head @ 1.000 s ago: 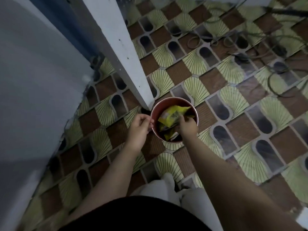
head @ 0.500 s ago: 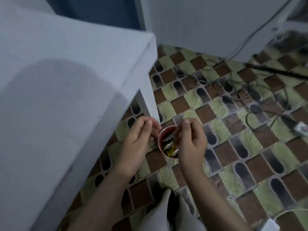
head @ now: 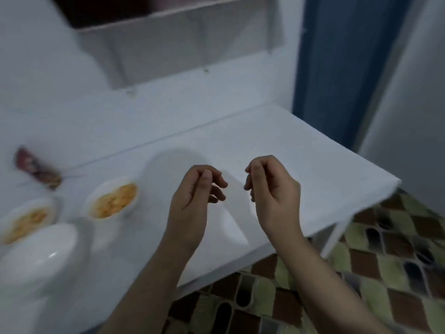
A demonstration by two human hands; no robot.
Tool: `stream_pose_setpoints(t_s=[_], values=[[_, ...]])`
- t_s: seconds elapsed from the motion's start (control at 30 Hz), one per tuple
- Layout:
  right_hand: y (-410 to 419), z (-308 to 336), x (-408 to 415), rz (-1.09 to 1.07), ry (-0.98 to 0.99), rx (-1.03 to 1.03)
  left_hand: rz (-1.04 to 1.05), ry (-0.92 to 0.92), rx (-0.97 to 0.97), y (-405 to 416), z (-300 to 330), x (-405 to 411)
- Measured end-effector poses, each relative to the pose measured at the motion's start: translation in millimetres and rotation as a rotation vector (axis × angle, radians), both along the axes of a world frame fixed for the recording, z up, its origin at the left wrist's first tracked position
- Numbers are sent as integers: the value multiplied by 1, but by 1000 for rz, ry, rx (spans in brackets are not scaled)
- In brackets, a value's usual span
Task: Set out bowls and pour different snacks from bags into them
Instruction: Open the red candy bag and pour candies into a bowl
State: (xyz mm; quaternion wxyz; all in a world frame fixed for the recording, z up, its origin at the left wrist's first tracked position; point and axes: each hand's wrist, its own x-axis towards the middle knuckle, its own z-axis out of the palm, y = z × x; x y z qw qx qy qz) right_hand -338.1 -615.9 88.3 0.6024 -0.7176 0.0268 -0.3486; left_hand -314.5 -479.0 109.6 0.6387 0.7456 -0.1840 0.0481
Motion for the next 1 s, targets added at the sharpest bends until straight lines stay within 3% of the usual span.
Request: stream_pose_setpoints(t_s=[0.3,0.43,0.73,1.0], values=[[232,28,55,382,-74,-113,489,-121,-112,232,21,-3],[329,28,82,393,-107,-171,601,-79,-94,331,17,14],[458,28,168,334,-37,-184,582,99,49,484,3,140],[479,22,238,223,87,-400,578,198,318,520,-6,257]])
